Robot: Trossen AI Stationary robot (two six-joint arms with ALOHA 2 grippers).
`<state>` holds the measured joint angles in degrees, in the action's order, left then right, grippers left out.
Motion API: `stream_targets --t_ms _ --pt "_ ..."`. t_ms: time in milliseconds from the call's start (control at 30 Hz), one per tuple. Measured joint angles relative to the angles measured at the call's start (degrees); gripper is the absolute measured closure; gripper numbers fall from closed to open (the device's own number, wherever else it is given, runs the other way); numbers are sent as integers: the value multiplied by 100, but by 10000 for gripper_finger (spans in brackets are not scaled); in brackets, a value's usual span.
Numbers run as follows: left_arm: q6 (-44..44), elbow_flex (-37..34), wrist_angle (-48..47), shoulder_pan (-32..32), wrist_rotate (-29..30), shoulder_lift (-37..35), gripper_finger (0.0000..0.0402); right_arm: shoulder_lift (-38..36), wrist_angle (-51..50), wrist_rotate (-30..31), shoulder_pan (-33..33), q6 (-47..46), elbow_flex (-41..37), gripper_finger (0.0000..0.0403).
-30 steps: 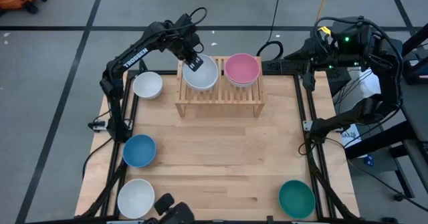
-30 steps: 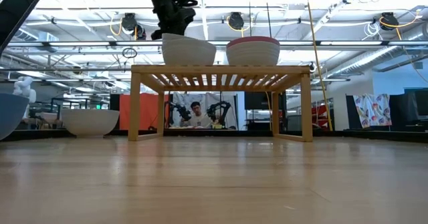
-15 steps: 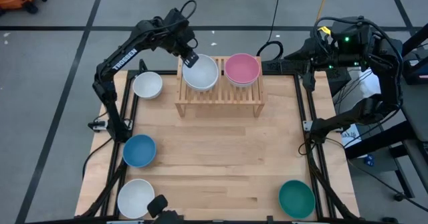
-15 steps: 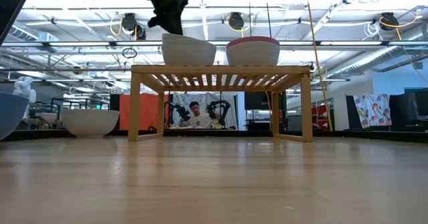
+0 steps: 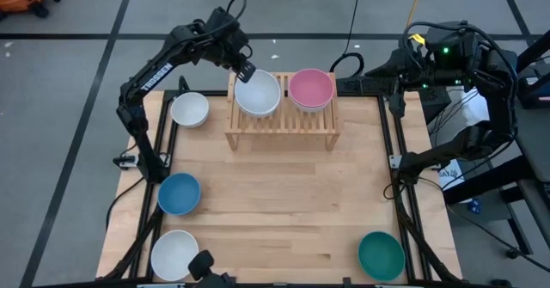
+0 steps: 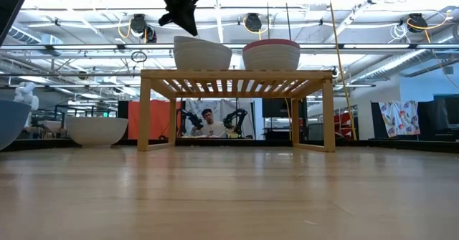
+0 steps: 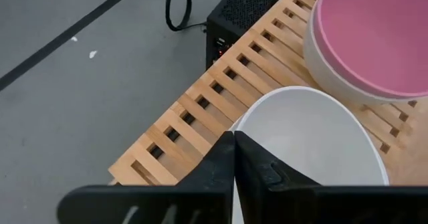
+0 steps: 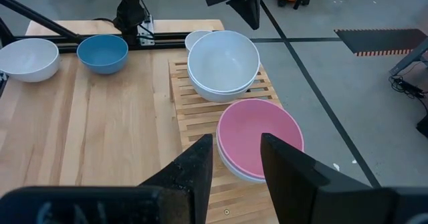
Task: Place and stack bowls onto a shelf
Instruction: Stack the white bowl on top of the white bowl on the shelf
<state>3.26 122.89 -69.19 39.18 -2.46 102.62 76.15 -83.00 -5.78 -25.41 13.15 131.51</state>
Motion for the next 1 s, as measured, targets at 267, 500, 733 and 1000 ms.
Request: stream_targets --t_ms 267,500,733,1000 --pt "-170 0 2 -33 0 1 399 -1 0 0 0 0 -1 282" --pt "-259 0 4 -149 -1 76 400 -1 0 -2 0 0 -1 282" --pt "-673 -2 -2 -236 4 249 401 -1 0 -2 2 0 -1 282" --pt "-795 -2 -91 -225 181 303 401 -1 -2 -2 0 0 -1 282"
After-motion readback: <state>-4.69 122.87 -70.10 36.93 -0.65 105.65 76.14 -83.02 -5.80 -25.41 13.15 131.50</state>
